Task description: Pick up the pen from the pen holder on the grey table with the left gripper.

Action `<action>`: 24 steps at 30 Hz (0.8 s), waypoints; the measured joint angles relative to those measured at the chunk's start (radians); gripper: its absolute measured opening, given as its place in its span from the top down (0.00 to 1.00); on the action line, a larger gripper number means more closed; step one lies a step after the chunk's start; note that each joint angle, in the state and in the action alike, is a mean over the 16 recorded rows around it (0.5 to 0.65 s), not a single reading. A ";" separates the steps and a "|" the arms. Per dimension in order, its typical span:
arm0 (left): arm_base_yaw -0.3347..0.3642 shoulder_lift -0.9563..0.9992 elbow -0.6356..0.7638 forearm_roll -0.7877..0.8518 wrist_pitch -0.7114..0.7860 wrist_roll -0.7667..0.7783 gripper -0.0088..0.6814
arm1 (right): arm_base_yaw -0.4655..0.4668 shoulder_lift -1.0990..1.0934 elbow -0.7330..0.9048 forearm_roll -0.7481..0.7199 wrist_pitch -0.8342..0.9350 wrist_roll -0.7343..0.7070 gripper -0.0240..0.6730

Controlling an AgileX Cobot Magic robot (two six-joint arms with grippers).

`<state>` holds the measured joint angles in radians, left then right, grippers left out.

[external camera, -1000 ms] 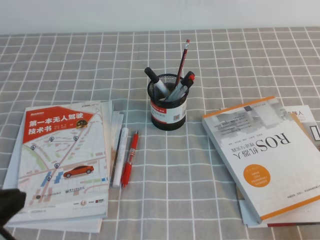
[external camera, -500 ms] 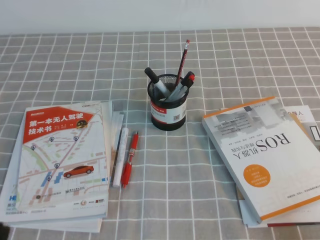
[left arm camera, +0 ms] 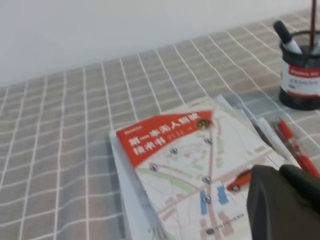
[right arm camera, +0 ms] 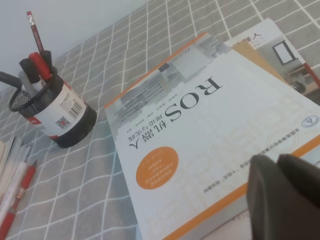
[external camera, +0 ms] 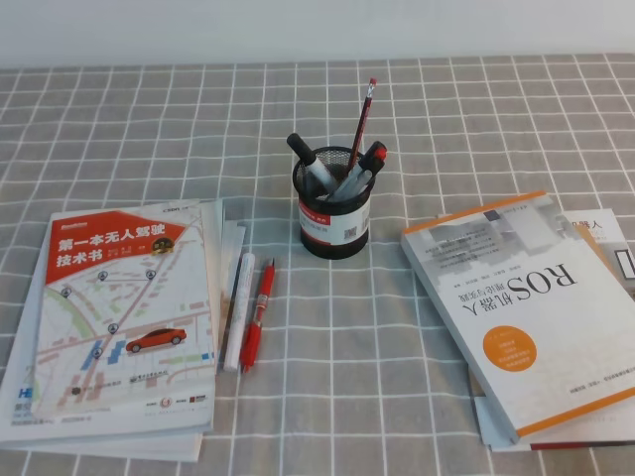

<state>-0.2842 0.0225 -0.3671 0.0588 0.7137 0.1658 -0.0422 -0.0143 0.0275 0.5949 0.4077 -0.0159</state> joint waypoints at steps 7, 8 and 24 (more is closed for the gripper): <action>0.034 -0.034 0.090 0.000 -0.092 0.001 0.99 | 0.000 0.000 0.000 0.000 0.000 0.000 0.98; 0.036 -0.036 0.104 0.000 -0.102 0.001 0.99 | 0.000 0.000 0.000 0.000 0.000 0.000 0.98; 0.039 -0.037 0.345 -0.020 -0.260 0.002 0.99 | 0.000 0.000 0.000 0.000 0.000 0.000 0.98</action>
<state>-0.2448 -0.0141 -0.0222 0.0384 0.4538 0.1679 -0.0422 -0.0143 0.0275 0.5952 0.4077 -0.0159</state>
